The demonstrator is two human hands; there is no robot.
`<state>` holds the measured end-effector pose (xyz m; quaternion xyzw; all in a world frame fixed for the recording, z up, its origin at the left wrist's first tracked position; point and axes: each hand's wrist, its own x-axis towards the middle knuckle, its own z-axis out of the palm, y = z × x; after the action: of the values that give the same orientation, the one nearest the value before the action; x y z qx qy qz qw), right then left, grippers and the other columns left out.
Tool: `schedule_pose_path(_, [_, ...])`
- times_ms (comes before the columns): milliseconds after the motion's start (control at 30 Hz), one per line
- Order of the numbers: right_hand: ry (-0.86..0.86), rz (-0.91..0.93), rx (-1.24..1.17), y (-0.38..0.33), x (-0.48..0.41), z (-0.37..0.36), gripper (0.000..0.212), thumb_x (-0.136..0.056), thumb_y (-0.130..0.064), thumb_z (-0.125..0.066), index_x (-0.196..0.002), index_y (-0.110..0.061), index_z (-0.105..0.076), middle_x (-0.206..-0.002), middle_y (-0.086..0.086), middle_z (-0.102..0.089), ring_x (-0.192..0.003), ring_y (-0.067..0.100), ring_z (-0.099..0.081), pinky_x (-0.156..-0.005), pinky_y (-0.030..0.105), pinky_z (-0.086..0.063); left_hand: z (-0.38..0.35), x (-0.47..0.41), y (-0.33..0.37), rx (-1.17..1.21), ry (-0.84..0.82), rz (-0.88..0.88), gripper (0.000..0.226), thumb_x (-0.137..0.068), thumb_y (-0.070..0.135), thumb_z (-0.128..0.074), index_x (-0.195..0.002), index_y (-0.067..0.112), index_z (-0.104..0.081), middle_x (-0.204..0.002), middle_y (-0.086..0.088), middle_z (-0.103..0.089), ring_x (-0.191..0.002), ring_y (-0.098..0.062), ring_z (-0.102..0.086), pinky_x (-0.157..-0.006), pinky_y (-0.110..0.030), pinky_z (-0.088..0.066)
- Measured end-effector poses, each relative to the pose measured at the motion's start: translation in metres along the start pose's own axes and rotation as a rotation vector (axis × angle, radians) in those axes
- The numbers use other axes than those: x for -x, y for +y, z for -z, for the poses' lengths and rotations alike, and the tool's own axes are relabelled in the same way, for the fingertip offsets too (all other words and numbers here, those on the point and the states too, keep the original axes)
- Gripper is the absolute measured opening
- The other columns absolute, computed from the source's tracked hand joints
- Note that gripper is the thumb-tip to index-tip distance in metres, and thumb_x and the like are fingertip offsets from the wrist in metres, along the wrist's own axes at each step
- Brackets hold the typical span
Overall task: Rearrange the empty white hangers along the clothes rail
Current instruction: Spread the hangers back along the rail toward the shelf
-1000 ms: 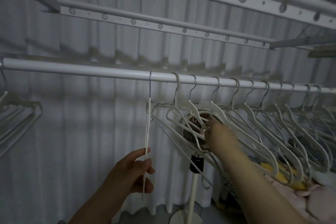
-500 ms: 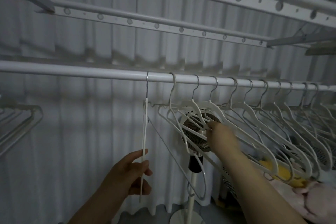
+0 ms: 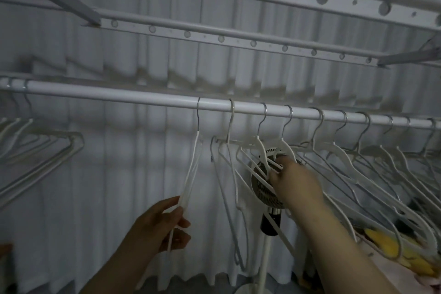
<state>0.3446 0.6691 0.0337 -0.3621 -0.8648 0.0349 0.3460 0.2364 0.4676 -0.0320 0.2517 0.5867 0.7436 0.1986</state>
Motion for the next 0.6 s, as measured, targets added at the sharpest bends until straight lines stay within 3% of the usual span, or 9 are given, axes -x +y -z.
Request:
schedule_pose_path(133, [0.064, 0.081, -0.121, 0.0, -0.001, 0.013, 0.03, -0.093, -0.024, -0.045, -0.118, -0.013, -0.056, -0.108, 0.01, -0.067, -0.099, 0.027, -0.061, -0.066, 0.024, -0.034, 0.003, 0.003, 0.003, -0.118, 0.157, -0.074, 0.022, -0.089, 0.004, -0.05, -0.08, 0.023, -0.057, -0.075, -0.011, -0.062, -0.066, -0.023, -0.06, -0.049, -0.02, -0.054])
schedule_pose_path(233, [0.096, 0.17, -0.282, -0.013, 0.006, 0.025, 0.032, -0.092, -0.022, -0.049, -0.122, -0.013, -0.056, -0.113, 0.006, -0.065, -0.103, 0.023, -0.059, -0.07, 0.02, -0.032, 0.015, 0.017, 0.008, -0.284, 0.309, -0.2, 0.019, -0.087, 0.008, -0.054, -0.084, 0.026, -0.059, -0.083, 0.0, -0.061, -0.077, -0.017, -0.058, -0.067, -0.023, -0.046])
schedule_pose_path(300, [0.095, 0.212, -0.411, -0.025, 0.016, 0.028, 0.031, -0.091, -0.02, -0.051, -0.121, -0.013, -0.058, -0.101, 0.001, -0.062, -0.093, 0.017, -0.057, -0.069, 0.019, -0.034, 0.024, 0.033, 0.015, -0.371, 0.424, -0.265, 0.016, -0.087, 0.01, -0.056, -0.088, 0.026, -0.059, -0.084, 0.004, -0.06, -0.078, -0.012, -0.055, -0.07, -0.021, -0.037])
schedule_pose_path(433, [-0.032, 0.277, -0.579, -0.057, 0.041, 0.023, 0.025, -0.089, -0.016, -0.053, -0.112, -0.017, -0.063, -0.078, -0.013, -0.051, -0.067, -0.004, -0.047, -0.057, 0.003, -0.037, 0.051, 0.055, 0.029, -0.457, 0.547, -0.39, 0.031, -0.086, 0.012, -0.058, -0.074, 0.04, -0.055, -0.081, 0.021, -0.055, -0.074, 0.004, -0.05, -0.063, -0.01, -0.035])
schedule_pose_path(600, [-0.15, 0.285, -0.758, -0.117, 0.061, 0.015, 0.016, -0.088, -0.013, -0.056, -0.093, -0.028, -0.06, -0.073, -0.01, -0.056, -0.063, -0.003, -0.053, -0.055, 0.005, -0.041, 0.11, 0.066, 0.043, -0.49, 0.675, -0.437, 0.018, -0.087, 0.014, -0.056, -0.082, 0.031, -0.06, -0.088, 0.011, -0.061, -0.091, -0.014, -0.055, -0.078, -0.026, -0.038])
